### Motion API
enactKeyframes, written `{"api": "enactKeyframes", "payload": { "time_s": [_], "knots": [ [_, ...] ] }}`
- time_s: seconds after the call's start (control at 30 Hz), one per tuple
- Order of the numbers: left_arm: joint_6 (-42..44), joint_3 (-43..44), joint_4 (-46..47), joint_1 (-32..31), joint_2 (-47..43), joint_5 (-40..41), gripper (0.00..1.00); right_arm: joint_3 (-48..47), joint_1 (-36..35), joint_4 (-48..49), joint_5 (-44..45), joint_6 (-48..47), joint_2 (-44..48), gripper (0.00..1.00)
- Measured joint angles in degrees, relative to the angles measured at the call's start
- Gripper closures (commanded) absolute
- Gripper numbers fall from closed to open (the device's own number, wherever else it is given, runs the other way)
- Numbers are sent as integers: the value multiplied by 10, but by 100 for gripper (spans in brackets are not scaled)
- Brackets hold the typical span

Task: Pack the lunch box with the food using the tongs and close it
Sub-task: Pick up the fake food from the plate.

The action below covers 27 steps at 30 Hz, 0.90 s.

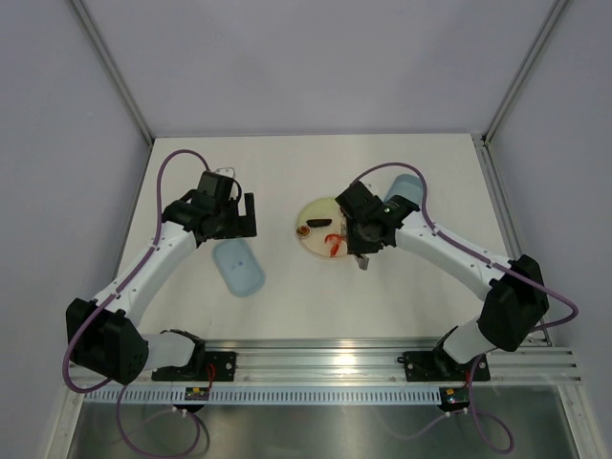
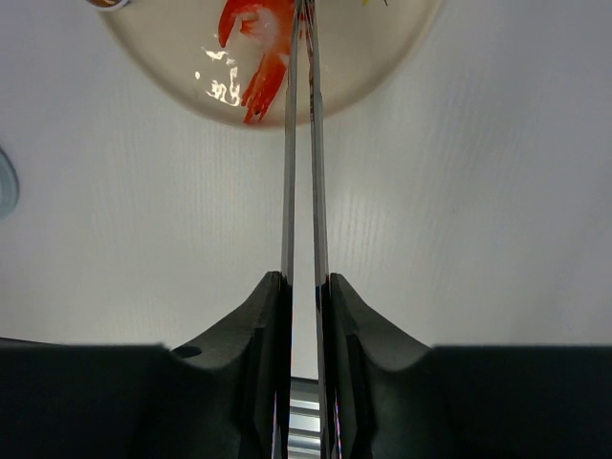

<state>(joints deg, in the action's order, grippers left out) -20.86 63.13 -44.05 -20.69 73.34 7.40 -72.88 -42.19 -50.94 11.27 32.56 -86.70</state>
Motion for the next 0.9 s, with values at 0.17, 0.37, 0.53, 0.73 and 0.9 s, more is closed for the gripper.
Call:
{"api": "enactKeyframes", "payload": {
  "time_s": [0.17,0.37,0.53,0.73,0.9],
  "knots": [
    [0,0,0,-1,0,0,1,-13,-5,3,3,-2,-4,71],
    [-1,0,0,-1,0,0,1,-13,-16,-11,24,11,22,67],
    [-1,0,0,-5,0,0,1,6,-34,-16,31,35,79,55],
    [-1,0,1,-10,7,0,1,33,-66,-16,29,61,98,53],
    [-2,0,1,-16,11,0,1,37,-76,-14,28,67,81,53]
  ]
}}
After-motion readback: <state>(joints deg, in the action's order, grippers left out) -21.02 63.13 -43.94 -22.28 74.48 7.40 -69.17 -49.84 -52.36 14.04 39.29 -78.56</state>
